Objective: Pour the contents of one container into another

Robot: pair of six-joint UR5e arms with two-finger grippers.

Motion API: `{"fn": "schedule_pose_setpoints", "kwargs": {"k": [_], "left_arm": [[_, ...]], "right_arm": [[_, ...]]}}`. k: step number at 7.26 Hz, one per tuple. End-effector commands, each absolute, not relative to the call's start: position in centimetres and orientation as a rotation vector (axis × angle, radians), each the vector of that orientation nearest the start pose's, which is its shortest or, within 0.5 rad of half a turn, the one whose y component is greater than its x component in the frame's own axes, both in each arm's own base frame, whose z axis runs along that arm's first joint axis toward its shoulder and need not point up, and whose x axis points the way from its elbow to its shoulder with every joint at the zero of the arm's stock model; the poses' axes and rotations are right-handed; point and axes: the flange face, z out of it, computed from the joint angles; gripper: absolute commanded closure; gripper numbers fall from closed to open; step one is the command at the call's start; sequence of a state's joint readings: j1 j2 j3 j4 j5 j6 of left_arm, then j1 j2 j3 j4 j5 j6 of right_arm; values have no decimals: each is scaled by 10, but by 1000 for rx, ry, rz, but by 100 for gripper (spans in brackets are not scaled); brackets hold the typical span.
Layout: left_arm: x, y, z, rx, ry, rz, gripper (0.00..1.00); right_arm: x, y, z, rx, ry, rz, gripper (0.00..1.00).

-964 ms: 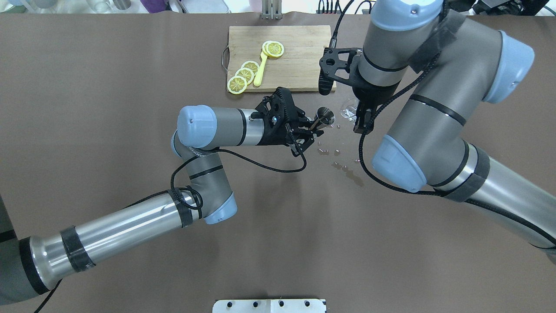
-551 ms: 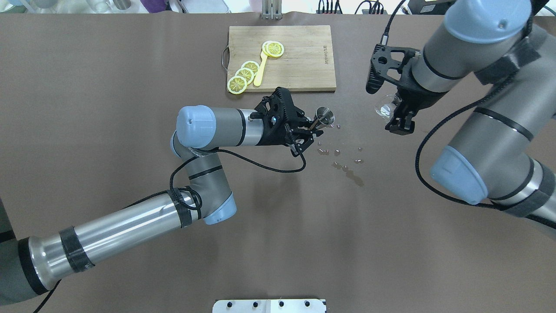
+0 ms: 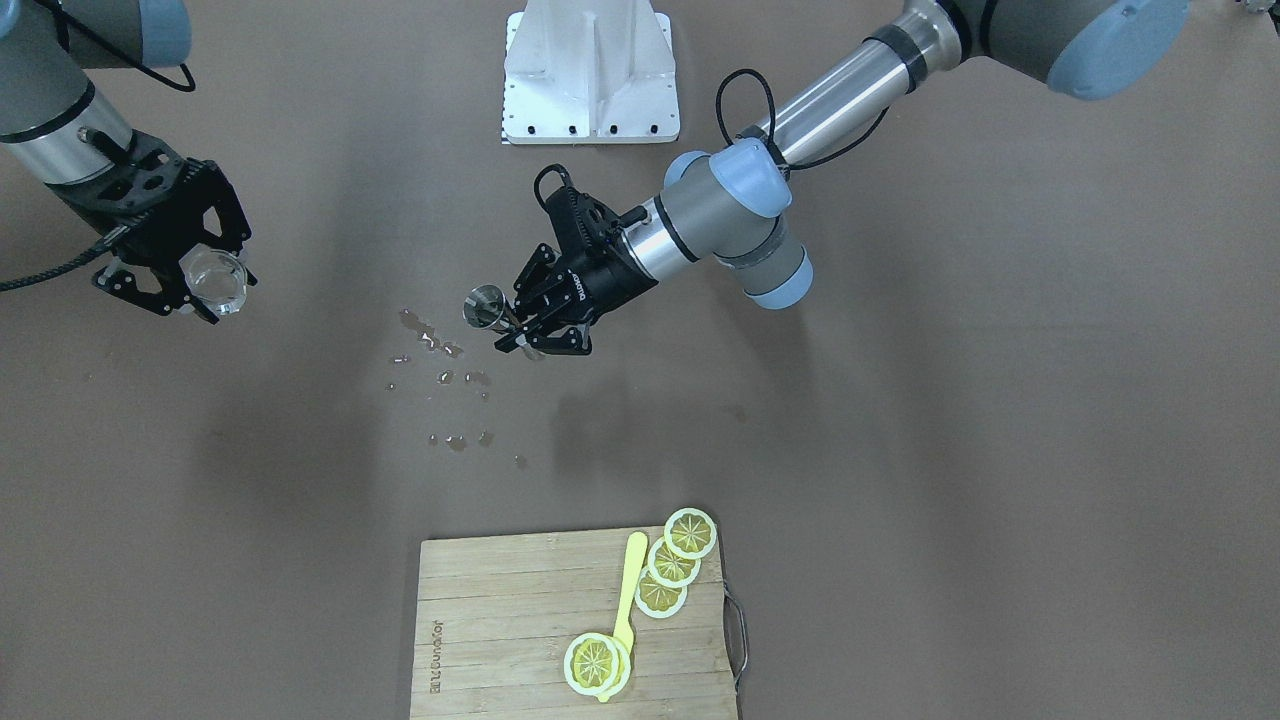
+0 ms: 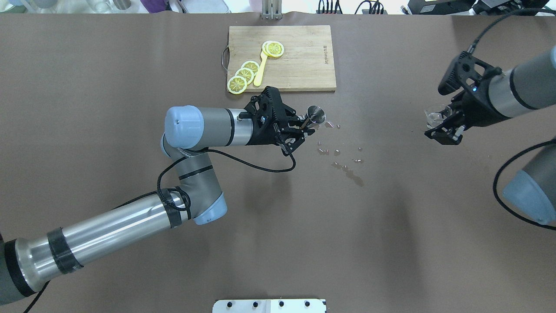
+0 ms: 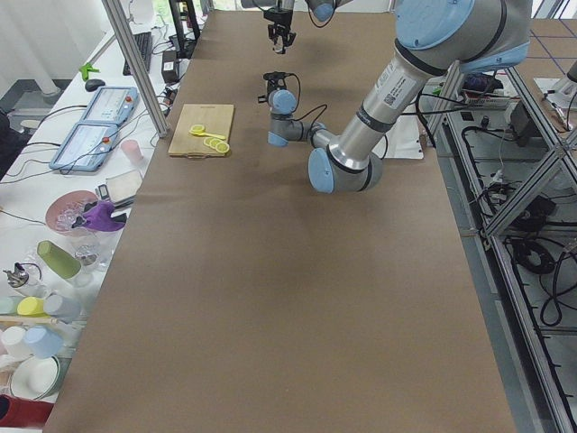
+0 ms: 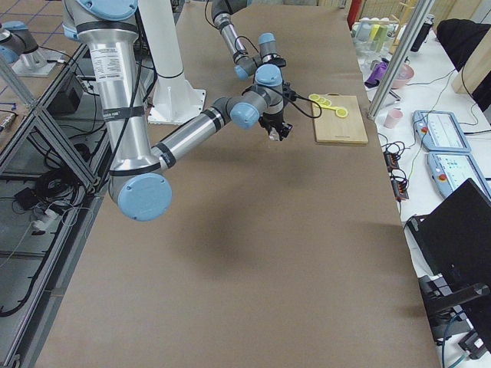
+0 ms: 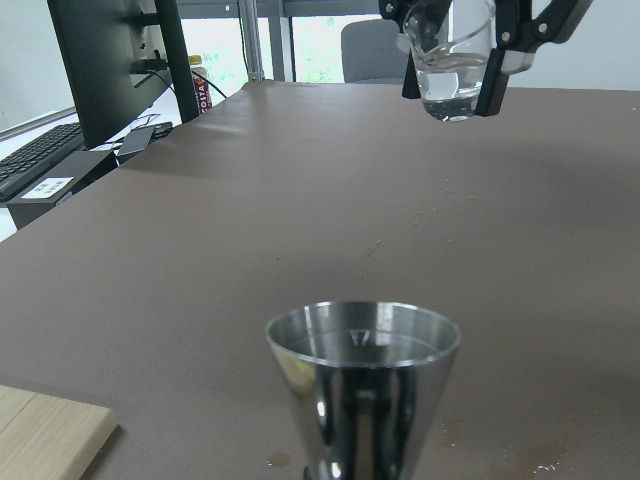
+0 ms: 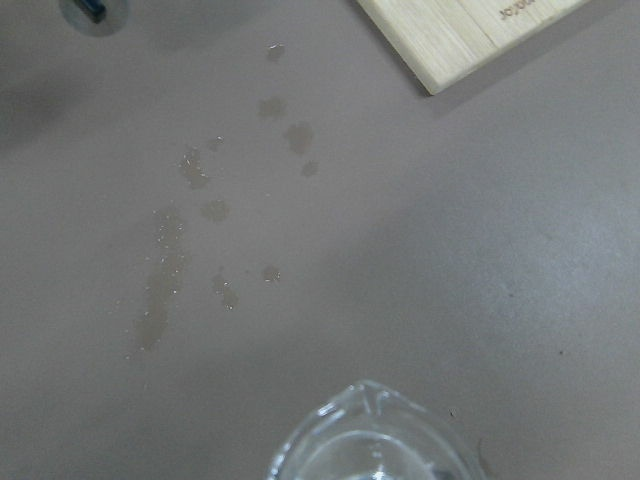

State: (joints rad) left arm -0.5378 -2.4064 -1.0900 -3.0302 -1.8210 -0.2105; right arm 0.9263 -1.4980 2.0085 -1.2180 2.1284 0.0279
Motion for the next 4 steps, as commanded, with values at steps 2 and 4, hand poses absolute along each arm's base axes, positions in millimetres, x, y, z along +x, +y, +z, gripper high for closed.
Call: {"fn": "schedule_pose_setpoints", "kwargs": {"k": [2,4], "left_arm": [[544,-477,239,1417,1211,770,100],[514,-467,268,1420,1199,752,100]], "right_arm": [[-200,-426,441,633,-857,-583,100],[-182,-410,488,711,-872,-540,100]]}}
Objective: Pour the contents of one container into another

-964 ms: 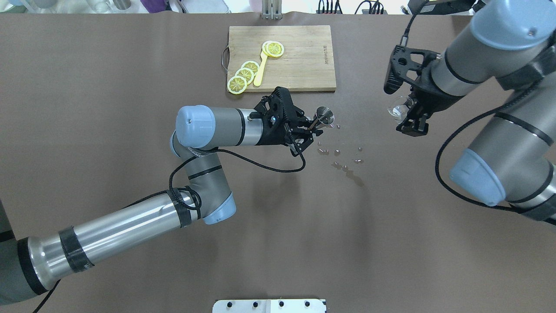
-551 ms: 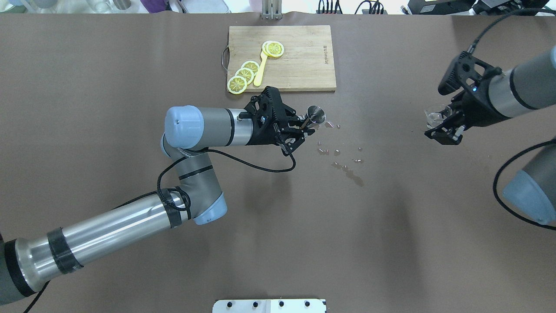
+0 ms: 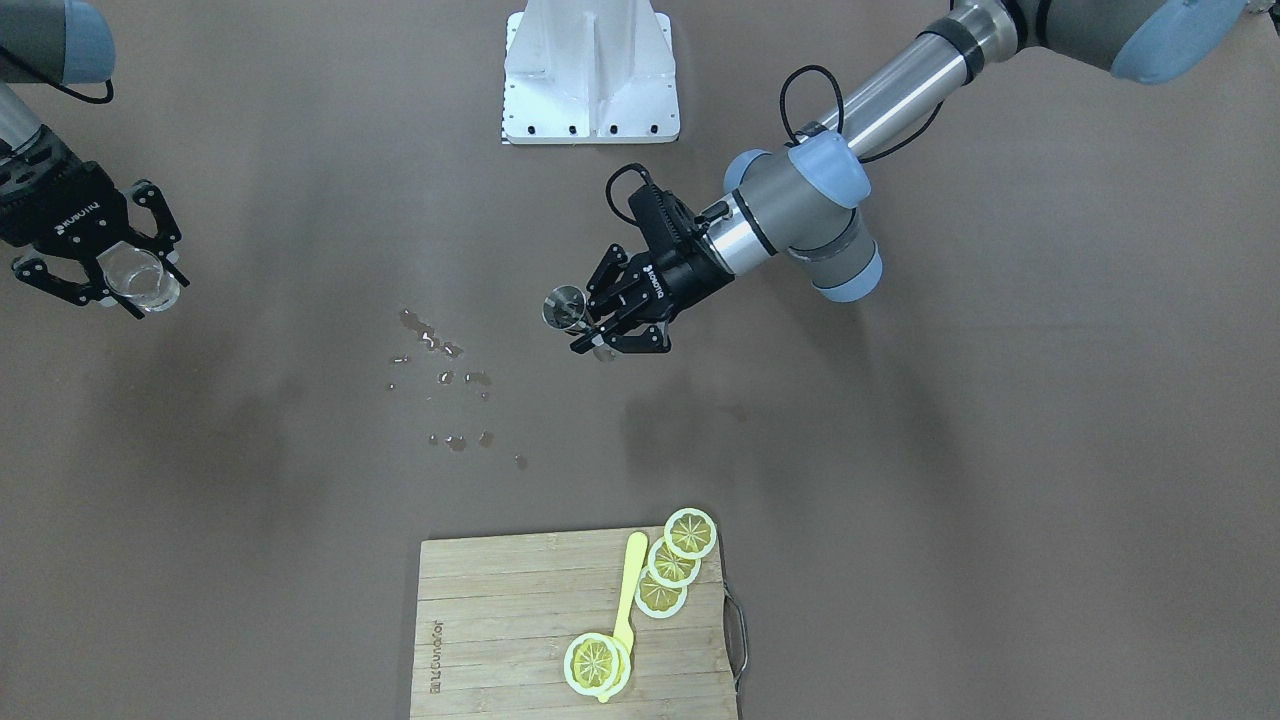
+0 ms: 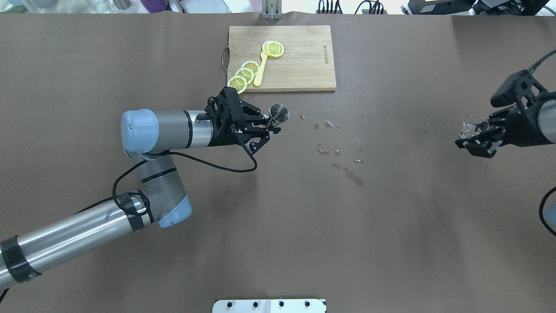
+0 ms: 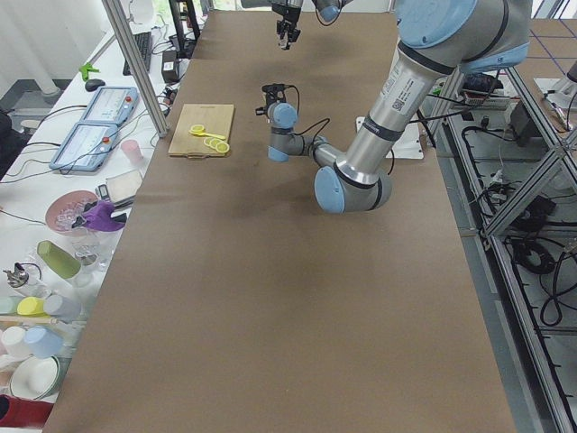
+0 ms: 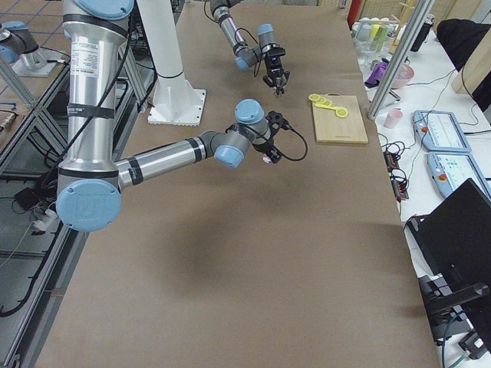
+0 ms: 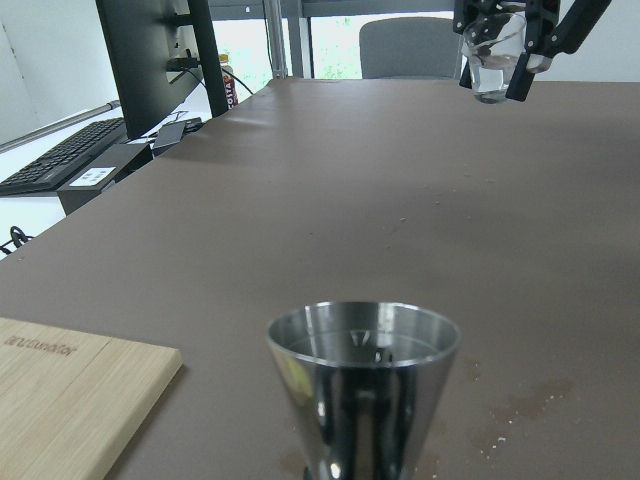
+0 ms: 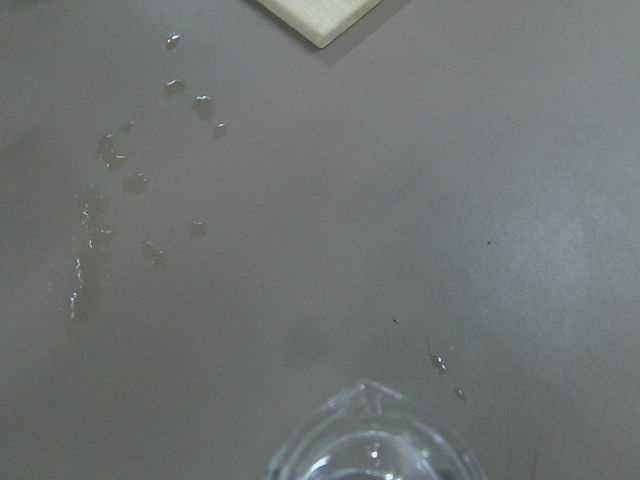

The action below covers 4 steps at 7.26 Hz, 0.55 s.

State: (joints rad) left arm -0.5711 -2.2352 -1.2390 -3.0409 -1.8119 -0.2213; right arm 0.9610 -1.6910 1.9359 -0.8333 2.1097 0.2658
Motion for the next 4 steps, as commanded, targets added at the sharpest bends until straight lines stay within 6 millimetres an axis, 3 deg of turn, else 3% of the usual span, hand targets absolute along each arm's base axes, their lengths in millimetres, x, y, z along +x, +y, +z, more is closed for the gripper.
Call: {"fn": "schedule_pose_setpoints", "kwargs": {"k": [1,3,4], "left_arm": [[495,-470,279,1438,1174,713,100],[477,-461,306,1442,1218,631,100],[456,-450,318,1439,1217,561,100]], "right_arm": [[-179,-407,525,742,-892,-531,100],[-164,-389,568,748,-933,-404,100],[-160,-384,600,763,-941,-402,100]]}}
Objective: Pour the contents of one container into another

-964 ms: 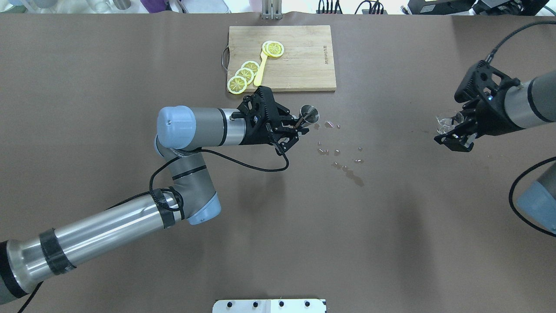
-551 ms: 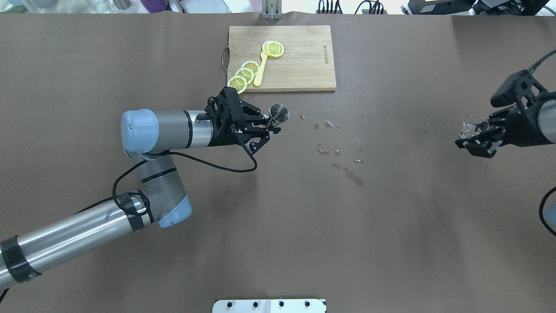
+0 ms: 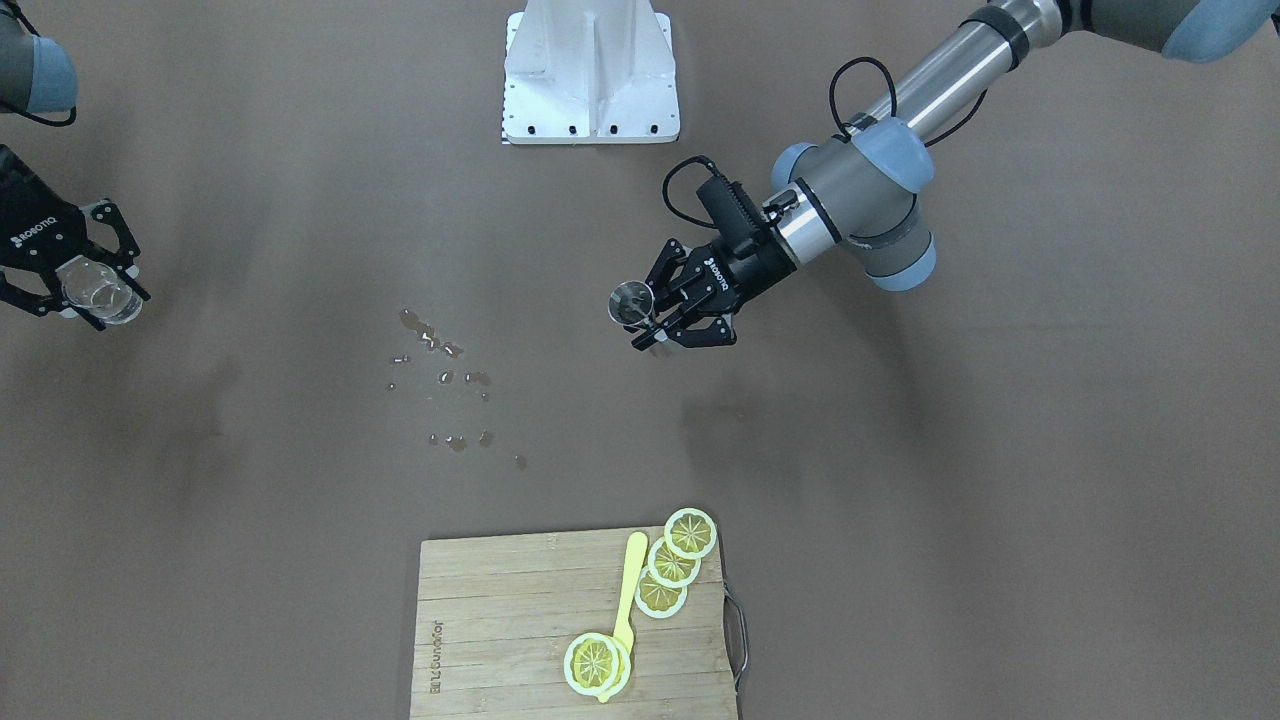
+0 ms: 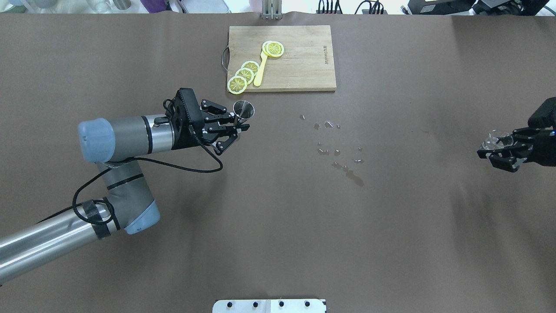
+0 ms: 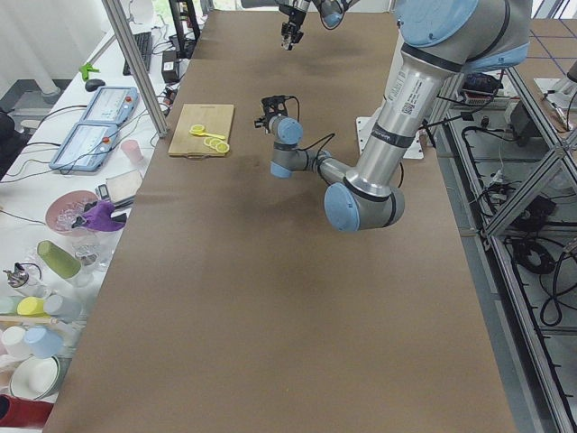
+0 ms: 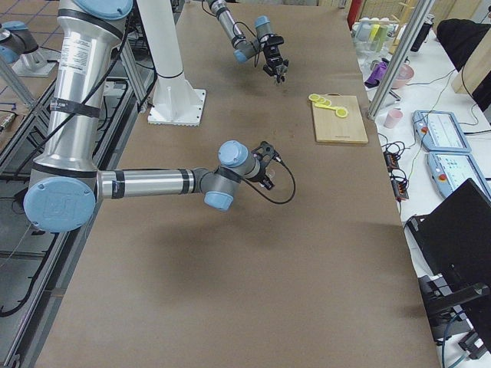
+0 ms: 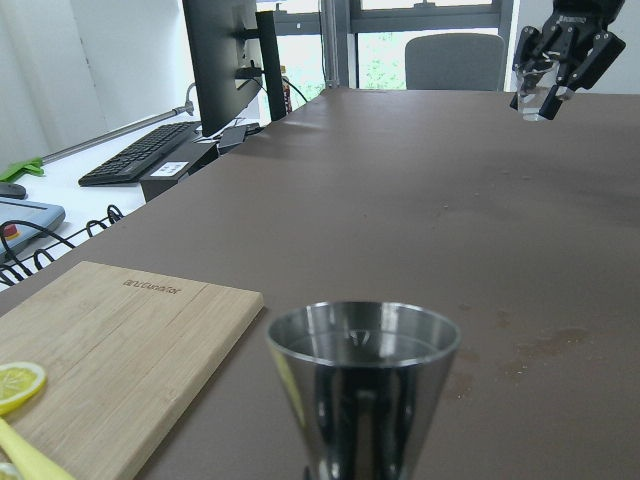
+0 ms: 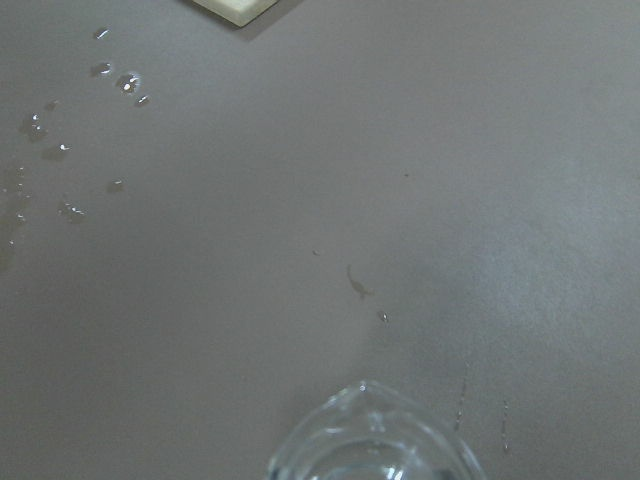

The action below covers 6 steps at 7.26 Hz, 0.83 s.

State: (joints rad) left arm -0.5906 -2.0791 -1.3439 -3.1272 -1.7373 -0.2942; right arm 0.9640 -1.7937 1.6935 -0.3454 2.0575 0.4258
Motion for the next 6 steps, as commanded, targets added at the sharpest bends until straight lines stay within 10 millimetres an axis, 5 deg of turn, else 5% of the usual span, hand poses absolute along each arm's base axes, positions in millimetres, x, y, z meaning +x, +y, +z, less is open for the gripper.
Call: {"fn": "schedule_pose_setpoints", "kwargs": {"k": [1,6], "left_arm": [[429,-434,327,1429,1227,485,100],[341,-362,394,1398,1090,257,100]], "right_arm": [[-156,-378,626,776,-945,-404,100],[-158,-382,641,823,-905,-398,100]]}}
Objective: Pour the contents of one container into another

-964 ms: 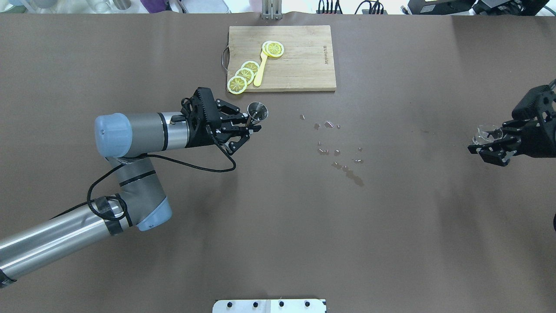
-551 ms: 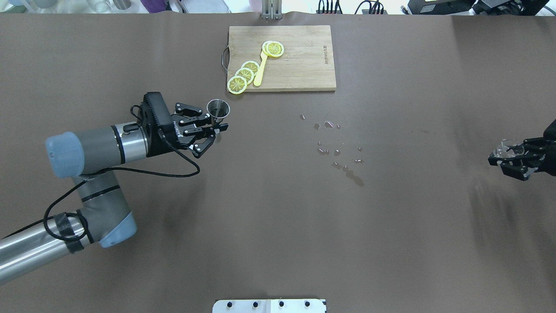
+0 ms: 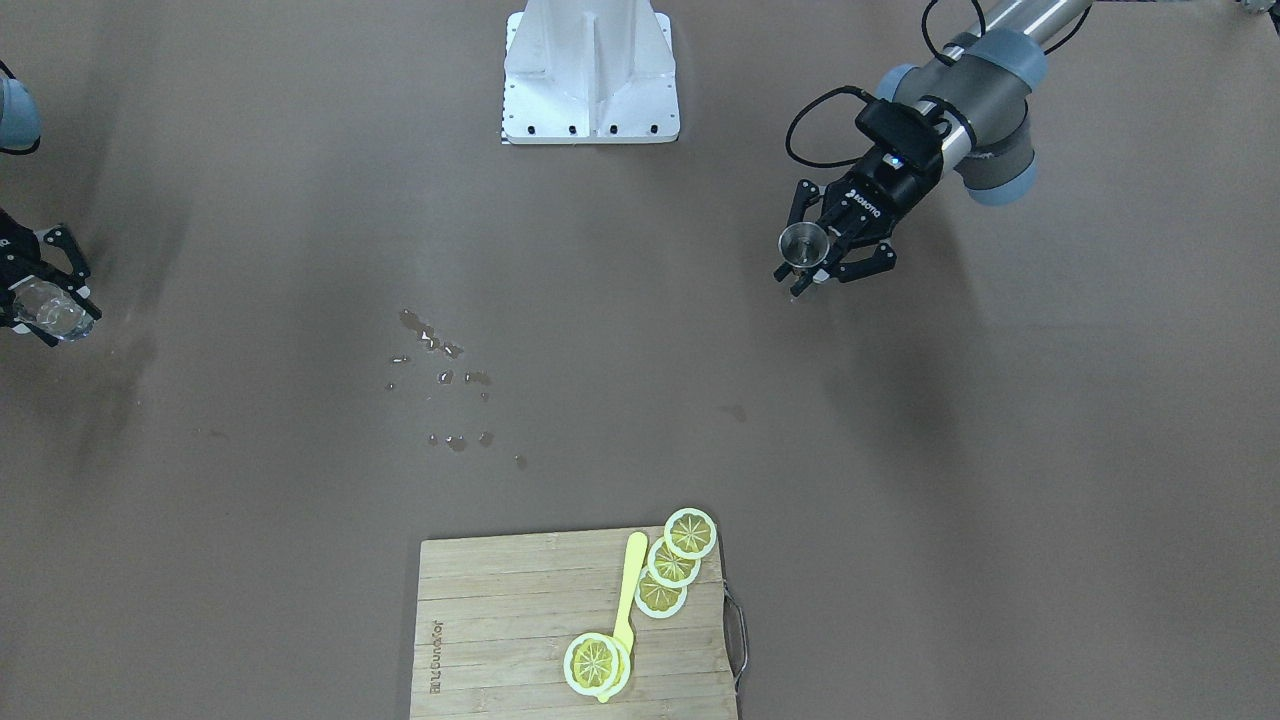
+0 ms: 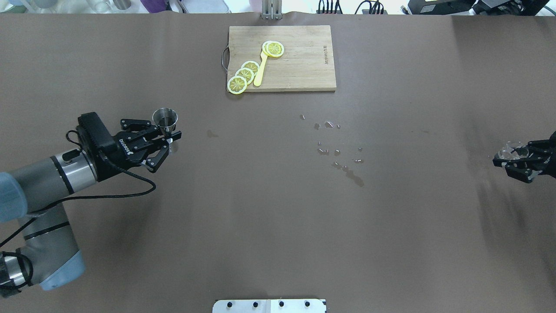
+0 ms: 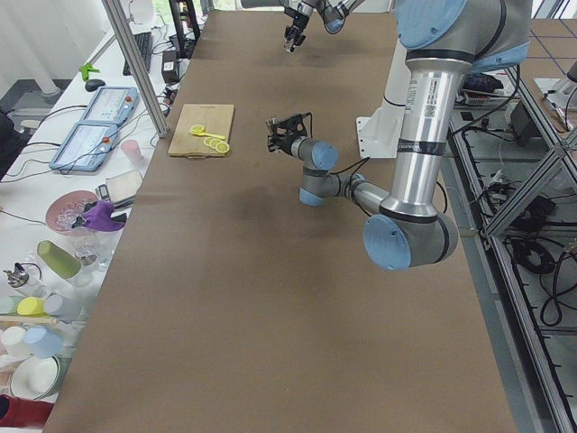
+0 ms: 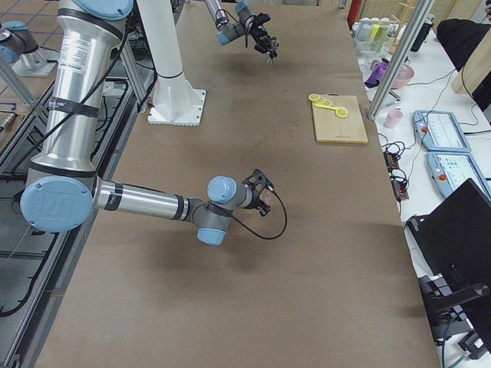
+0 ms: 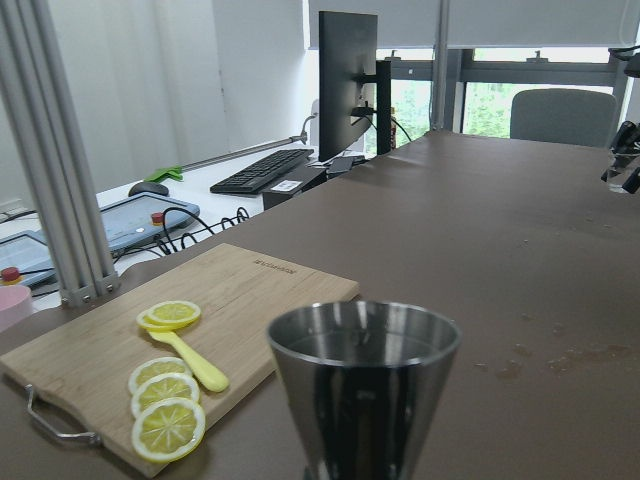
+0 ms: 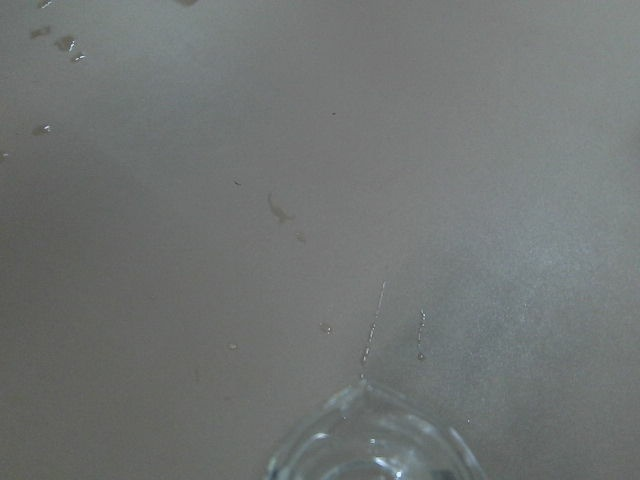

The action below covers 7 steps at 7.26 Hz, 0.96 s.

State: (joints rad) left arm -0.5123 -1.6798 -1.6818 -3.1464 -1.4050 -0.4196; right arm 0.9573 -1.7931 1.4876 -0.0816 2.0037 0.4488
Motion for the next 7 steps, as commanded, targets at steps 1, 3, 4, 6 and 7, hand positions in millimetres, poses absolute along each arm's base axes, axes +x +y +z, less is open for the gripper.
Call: {"fn": "schedule_pose_setpoints", "kwargs": {"k": [1,3,4,6,7], "left_arm": [[330,-355,406,1371,1072,180,100],[321,-355,424,1361,970,42,100],[321,-362,430,1328,907,-37,100],[324,-376,442,1274,745,-157,100],[329,-381,445,1246,706,-209,100]], "right_arm": [[-162,-386,650,837,-903,-399,100],[-172,-394,668,876,-928,-403,100],[-175,-393,669,871,-931,-409,100],[-180,-390,674,857,-933,-420,100],[-183,-391,678,849,-933,-425,100]]}}
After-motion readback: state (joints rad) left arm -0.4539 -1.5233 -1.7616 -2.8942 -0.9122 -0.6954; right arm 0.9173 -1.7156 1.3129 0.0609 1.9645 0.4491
